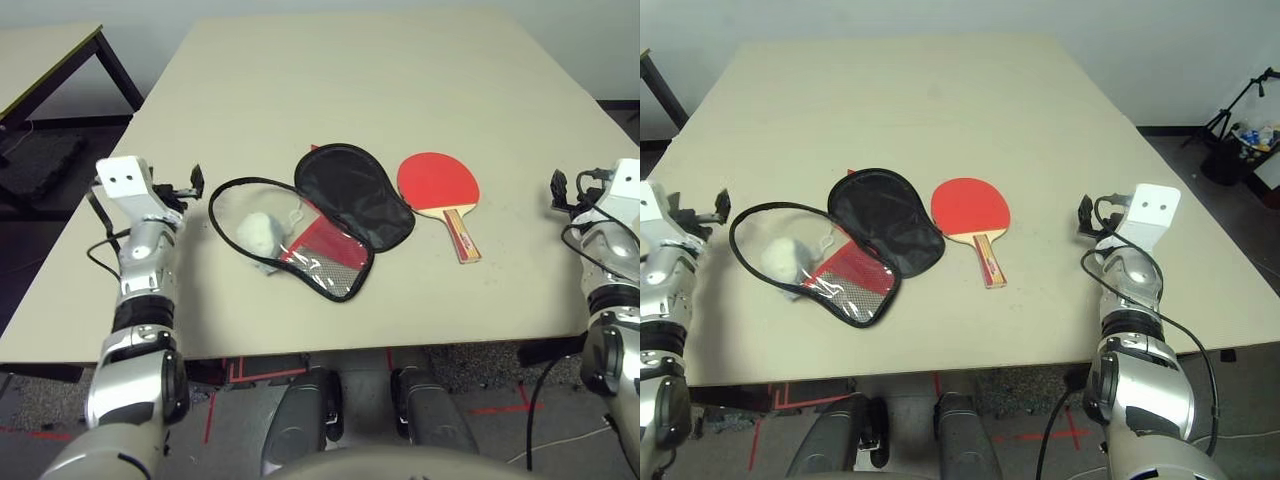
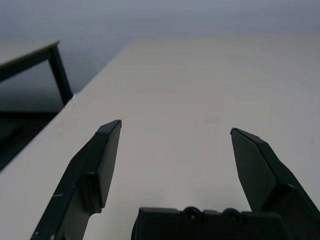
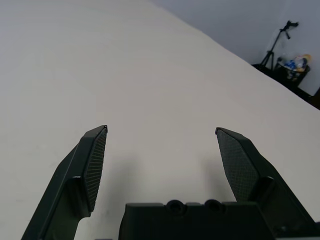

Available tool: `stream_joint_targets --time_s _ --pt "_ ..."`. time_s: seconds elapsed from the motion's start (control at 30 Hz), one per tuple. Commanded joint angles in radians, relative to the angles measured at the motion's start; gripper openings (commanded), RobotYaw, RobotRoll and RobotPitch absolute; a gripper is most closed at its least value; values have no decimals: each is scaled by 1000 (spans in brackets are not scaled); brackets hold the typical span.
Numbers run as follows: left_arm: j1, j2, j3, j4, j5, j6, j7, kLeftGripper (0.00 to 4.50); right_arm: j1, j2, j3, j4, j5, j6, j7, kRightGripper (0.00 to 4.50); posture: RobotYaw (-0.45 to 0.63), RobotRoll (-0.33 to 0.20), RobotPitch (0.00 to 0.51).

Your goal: Store the ping-pong paddle in its case and zip it.

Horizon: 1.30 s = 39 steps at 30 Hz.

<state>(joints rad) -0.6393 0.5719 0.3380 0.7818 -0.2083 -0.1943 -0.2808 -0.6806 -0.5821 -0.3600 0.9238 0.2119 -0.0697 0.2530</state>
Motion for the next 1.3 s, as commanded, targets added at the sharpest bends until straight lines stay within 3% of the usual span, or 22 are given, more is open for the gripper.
stream_joint_targets --time_s 0.03,0.3,0.6,0.93,1.3 --pt "-58 50 2 -40 -32 66 -78 4500 51 -25 44 -236 19 285 28 4478 -52 0 117" --pt "-208 83 -92 -139 -89 312 -348 4500 143 -60 148 -846 124 966 94 4478 -72 0 103" --pt "-252 38 -235 -281 -117 553 -566 4500 107 -1 213 -1044 158 1330 60 4478 -70 0 94" --pt "-135 -22 -392 -411 -79 628 -687 4500 96 35 321 -1053 131 1409 62 4478 -84 0 95" --pt "-80 -104 -414 -447 -58 621 -647 4500 67 101 401 -1073 101 1502 13 4478 -80 0 103"
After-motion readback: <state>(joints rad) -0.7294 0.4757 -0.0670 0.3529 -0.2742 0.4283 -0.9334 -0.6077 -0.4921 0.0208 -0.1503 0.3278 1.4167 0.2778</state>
